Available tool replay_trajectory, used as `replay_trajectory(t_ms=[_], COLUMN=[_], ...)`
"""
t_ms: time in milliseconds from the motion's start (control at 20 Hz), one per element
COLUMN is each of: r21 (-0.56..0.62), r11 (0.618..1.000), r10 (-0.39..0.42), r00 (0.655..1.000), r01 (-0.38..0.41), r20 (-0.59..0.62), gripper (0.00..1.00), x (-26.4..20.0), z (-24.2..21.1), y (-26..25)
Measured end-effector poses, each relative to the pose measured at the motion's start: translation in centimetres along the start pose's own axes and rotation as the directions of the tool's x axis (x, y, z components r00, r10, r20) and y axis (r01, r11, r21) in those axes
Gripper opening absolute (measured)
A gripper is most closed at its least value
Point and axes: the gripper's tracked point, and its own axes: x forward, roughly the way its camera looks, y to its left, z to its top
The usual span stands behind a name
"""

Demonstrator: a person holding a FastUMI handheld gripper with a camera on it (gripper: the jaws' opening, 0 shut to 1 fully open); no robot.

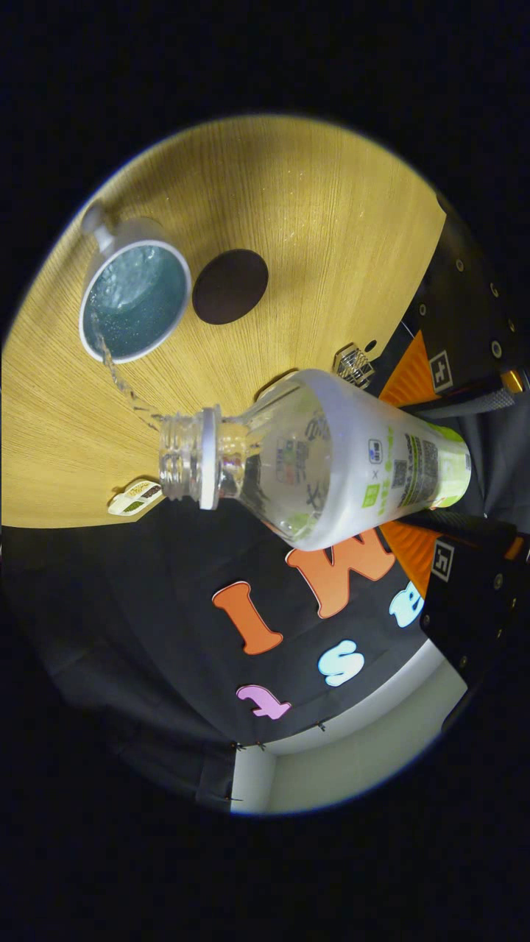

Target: Take the bottle from table, then pour the juice into the cup, finally place the bottle on the coaster

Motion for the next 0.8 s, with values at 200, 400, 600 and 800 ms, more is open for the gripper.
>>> replay_trajectory(t_ms=[200,400,600,800], r21=[0.012,0.009,-0.038,-0.124], r11=[1.0,1.0,0.998,0.989], r10=[-0.014,-0.022,-0.05,-0.081], r00=[1.0,1.0,0.999,0.997], r01=[0.014,0.022,0.05,0.079], r20=[-0.009,-0.011,-0.015,-0.01], gripper=[0.58,0.58,0.58,0.58], x=[0.0,0.3,0.6,0.4], z=[-0.4,-0.4,-0.7,-0.8], y=[-0.6,-1.0,-1.9,-3.0])
